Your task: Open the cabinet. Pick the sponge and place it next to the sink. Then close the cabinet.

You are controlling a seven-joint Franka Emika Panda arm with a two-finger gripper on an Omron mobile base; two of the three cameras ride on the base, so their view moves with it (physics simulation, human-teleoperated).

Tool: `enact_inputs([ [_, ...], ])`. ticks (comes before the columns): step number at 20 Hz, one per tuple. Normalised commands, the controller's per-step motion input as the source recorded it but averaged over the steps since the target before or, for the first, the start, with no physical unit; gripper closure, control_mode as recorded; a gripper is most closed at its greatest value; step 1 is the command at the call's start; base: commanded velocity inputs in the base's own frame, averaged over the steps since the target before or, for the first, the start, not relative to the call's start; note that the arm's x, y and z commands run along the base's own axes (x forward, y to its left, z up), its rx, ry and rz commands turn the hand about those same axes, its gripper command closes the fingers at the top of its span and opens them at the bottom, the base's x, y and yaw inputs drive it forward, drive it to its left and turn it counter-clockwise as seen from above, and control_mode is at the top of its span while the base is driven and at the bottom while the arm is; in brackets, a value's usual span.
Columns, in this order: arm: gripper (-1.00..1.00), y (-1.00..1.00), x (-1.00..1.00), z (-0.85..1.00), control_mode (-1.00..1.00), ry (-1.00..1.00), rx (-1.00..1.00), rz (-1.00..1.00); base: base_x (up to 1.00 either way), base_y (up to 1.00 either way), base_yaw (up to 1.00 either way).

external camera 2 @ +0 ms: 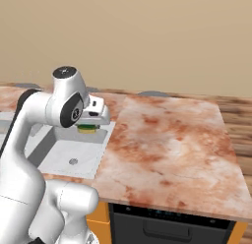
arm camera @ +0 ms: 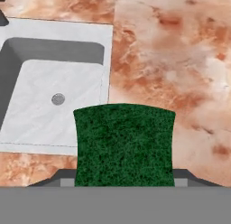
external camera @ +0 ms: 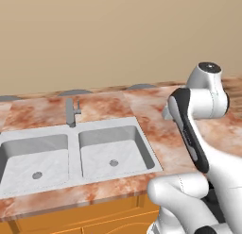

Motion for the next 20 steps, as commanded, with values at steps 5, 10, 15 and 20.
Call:
enact_inputs([
  [5,1.0,-0.03,0.61,-0.98,-1.0,0.1,0.1,0.0,0.0,0.0,0.0],
  [10,1.0,-0.23,0.56,-0.68,-1.0,0.02,0.04,-0.02,0.0,0.0,0.0],
  [15,1.0,-0.3,0.5,-0.52,-1.0,0.06,0.0,-0.08,0.0,0.0,0.0],
  [20,1.0,-0.23,0.38,-0.09,-1.0,0.24,-0.1,-0.08,0.0,0.0,0.0],
])
